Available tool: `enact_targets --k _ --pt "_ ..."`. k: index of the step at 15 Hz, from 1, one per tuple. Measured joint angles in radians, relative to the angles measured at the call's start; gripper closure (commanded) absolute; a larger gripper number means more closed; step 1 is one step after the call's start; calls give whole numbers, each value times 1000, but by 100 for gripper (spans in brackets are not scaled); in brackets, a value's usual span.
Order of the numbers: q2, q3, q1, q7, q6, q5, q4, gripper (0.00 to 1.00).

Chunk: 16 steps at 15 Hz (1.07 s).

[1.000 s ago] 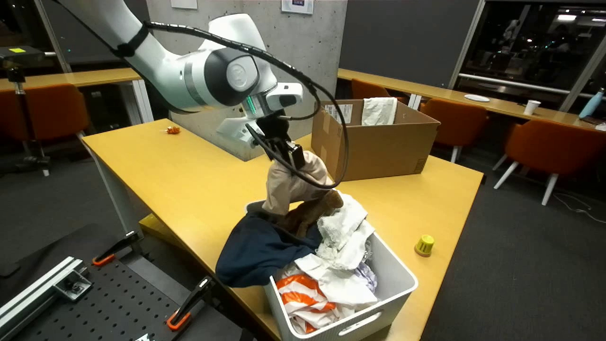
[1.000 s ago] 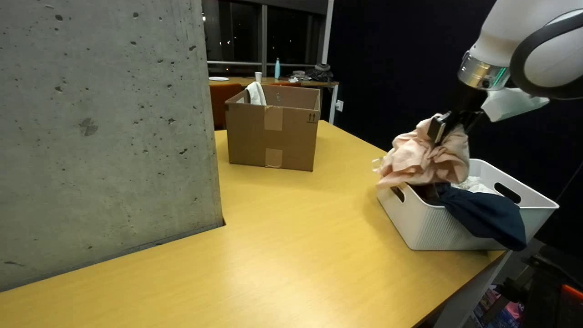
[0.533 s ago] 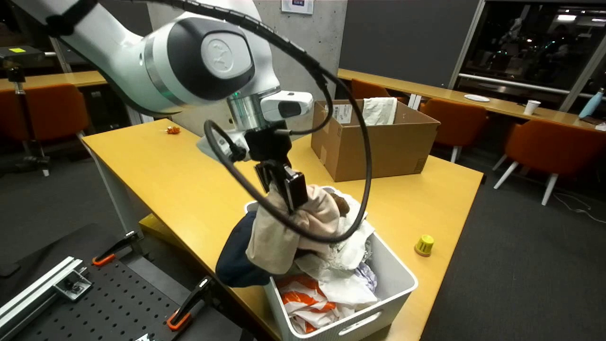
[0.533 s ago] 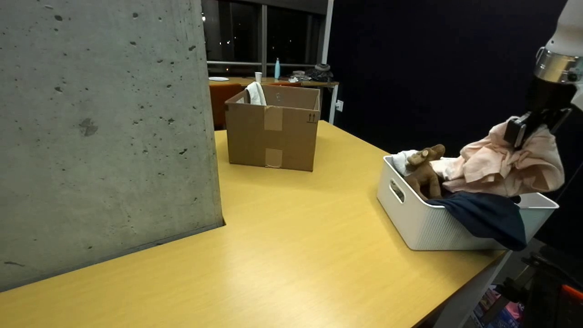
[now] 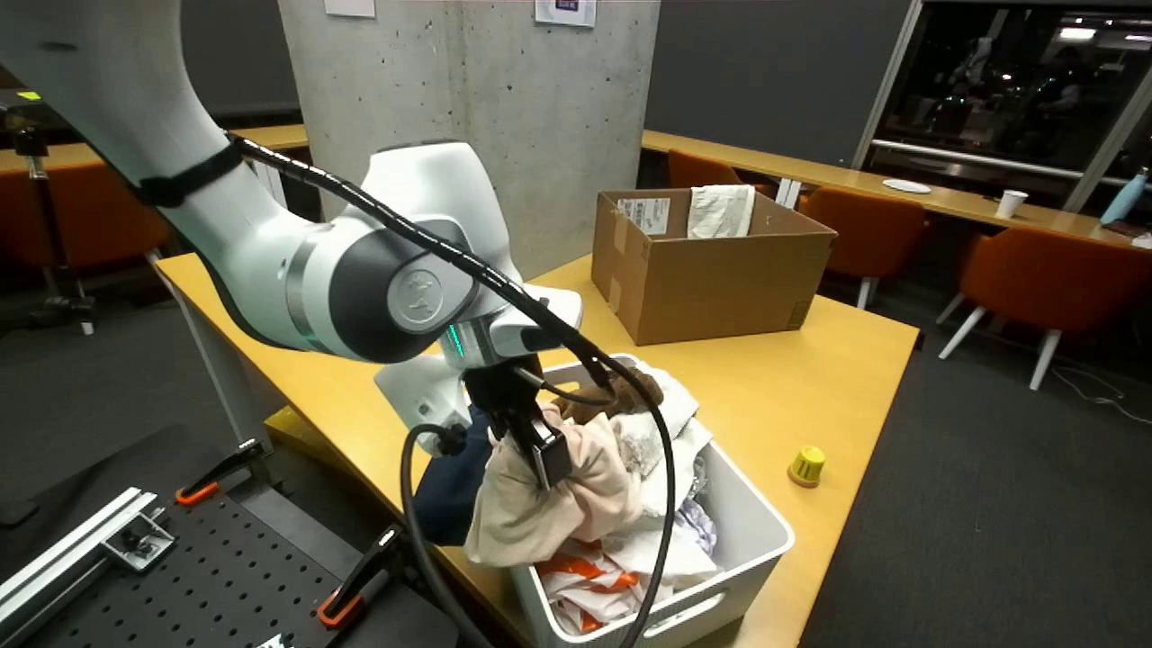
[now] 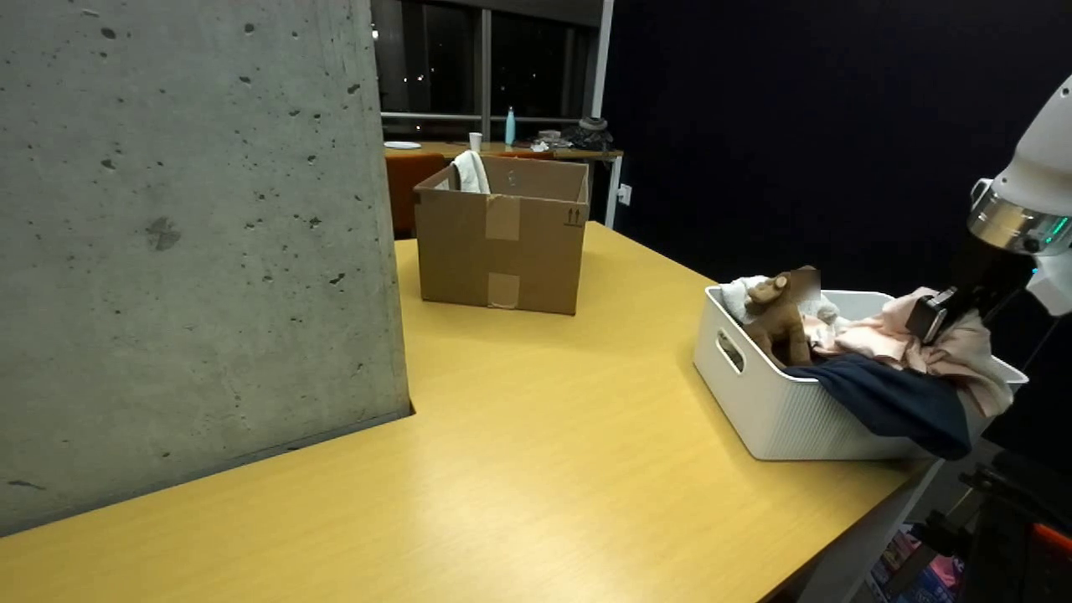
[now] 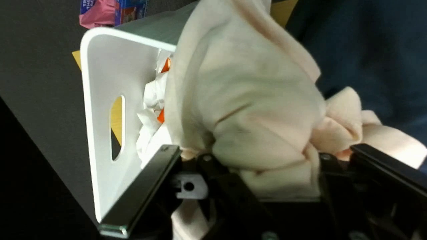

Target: Put the peach t-shirt over the radish then wrap the radish in the t-shirt and put the t-shirt in the white storage container.

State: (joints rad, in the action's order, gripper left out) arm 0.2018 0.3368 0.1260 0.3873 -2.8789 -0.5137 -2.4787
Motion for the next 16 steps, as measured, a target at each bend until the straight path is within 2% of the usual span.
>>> enact_targets --k 2,3,5,7,11,16 --pt "19 7 3 -22 -47 25 10 94" --pt "26 7 4 -48 -64 56 14 50" --pt "47 -4 5 -114 -81 141 20 43" --pt "63 -16 6 -171 -83 203 24 29" --pt "15 1 19 -232 -76 236 37 1" --pt "-133 15 38 -278 7 236 68 0"
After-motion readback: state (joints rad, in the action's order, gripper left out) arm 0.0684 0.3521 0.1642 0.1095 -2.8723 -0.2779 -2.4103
